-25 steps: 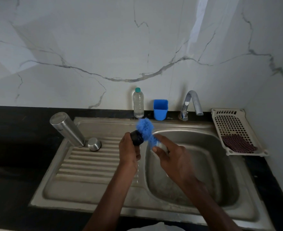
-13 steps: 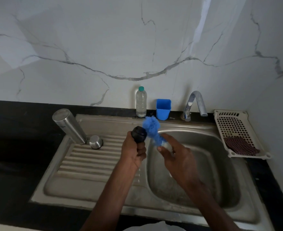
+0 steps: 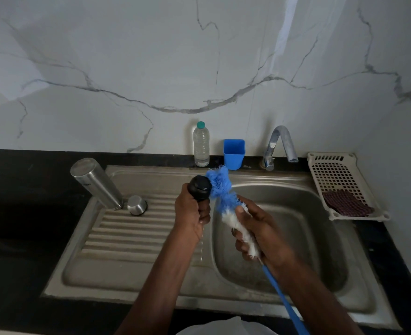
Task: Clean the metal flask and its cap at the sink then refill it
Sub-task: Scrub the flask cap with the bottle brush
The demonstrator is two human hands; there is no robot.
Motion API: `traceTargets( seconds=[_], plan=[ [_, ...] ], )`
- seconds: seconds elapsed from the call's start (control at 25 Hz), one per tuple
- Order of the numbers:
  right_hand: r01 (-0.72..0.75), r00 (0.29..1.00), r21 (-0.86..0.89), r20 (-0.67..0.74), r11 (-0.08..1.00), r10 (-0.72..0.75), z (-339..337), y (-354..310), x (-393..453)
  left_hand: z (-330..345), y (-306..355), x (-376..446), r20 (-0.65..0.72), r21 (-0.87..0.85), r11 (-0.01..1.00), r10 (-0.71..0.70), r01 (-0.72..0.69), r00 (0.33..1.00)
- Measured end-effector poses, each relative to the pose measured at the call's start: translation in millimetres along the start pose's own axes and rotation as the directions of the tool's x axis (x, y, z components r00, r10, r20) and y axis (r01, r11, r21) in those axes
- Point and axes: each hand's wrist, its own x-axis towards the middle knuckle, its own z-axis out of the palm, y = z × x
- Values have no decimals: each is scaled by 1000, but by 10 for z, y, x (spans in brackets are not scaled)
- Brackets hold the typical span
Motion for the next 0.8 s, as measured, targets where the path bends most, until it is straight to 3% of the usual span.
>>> traceTargets(
  seconds=[0.16,0.24,0.32,0.4,0.48,0.52,0.56,0.6,0.64,0.68,0.72,0.76,0.8],
  plan=[
    [-182,983,152,49,972,176,-33,-75,91,124,-122,-89,-32,246,962,130,-118,991],
    [-276,960,243,111,930,256,-18,-77,71,110,-127,2,-96,329,911,294,-248,951],
    [-421,905,452,272,787,328,-49,-7,22,59,-156,82,-67,476,779,496,-409,866],
    [-543,838,642,461,542,293,-155,57,47,59,-259,47,79,642,564,625,-519,776],
    [-585,809,693,531,420,251,-231,105,74,68,-342,20,125,746,433,656,-506,745],
    [-597,801,684,536,419,267,-223,126,50,52,-342,54,90,801,404,648,-442,756],
    [-598,801,660,505,455,321,-199,137,14,19,-321,108,45,846,390,627,-363,778],
    [-556,831,611,406,564,380,-184,154,-32,-21,-303,143,13,863,393,611,-318,791],
    [-451,892,500,229,739,389,-172,164,-71,-64,-318,177,1,859,406,611,-314,792],
    [-307,949,303,32,902,313,-171,185,-87,-92,-345,183,2,845,419,619,-333,785],
    [-154,979,51,-125,987,160,-153,204,-106,-101,-364,173,-3,826,444,620,-348,784],
    [-29,977,-198,-213,980,-14,-122,220,-121,-100,-360,157,-28,797,493,608,-350,793],
    [49,959,-419,-235,907,-161,-93,240,-125,-96,-356,150,-57,756,558,577,-343,815]
  ],
)
